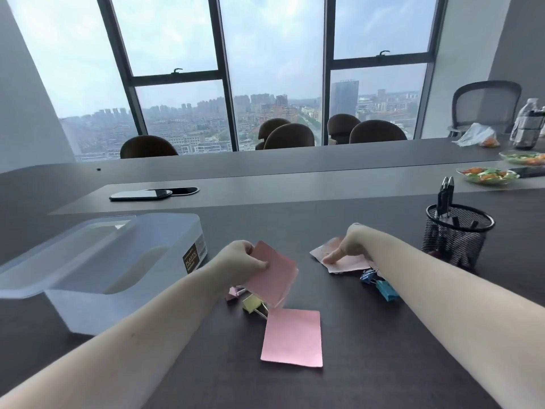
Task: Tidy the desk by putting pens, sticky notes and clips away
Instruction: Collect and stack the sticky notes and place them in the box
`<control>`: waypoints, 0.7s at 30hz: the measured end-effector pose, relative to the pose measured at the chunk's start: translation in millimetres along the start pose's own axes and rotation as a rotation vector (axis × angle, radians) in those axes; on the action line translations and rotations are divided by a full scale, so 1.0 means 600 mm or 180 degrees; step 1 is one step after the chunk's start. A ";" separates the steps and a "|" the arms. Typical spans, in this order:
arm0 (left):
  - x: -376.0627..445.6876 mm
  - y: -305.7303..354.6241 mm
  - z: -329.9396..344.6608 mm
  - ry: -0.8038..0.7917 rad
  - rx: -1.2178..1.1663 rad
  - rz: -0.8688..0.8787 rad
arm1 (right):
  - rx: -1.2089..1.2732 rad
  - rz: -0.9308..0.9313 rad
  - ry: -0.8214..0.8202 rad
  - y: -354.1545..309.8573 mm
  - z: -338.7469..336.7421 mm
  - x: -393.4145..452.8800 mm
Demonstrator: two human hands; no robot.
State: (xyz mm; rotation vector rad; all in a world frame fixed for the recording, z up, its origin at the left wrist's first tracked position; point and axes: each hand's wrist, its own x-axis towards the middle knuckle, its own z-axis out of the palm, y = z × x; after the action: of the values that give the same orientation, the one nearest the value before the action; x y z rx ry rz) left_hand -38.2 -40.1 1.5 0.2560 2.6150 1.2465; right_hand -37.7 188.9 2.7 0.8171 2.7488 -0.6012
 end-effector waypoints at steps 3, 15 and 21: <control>-0.018 0.011 -0.011 -0.0043 -0.0129 0.0146 | 0.0547 -0.0184 -0.0268 0.001 -0.007 -0.002; -0.075 0.049 -0.039 0.0047 0.0046 0.0688 | 0.1230 -0.0557 0.0673 0.021 -0.025 -0.020; -0.099 0.049 0.002 -0.1153 0.1567 0.0402 | 0.0991 -0.0627 0.0296 0.046 -0.056 -0.048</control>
State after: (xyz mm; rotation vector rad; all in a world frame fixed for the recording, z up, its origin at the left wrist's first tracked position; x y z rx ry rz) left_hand 20.4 -36.1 31.9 0.6704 2.5603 0.4985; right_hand -1.4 210.7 32.9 0.6508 2.8838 -1.0765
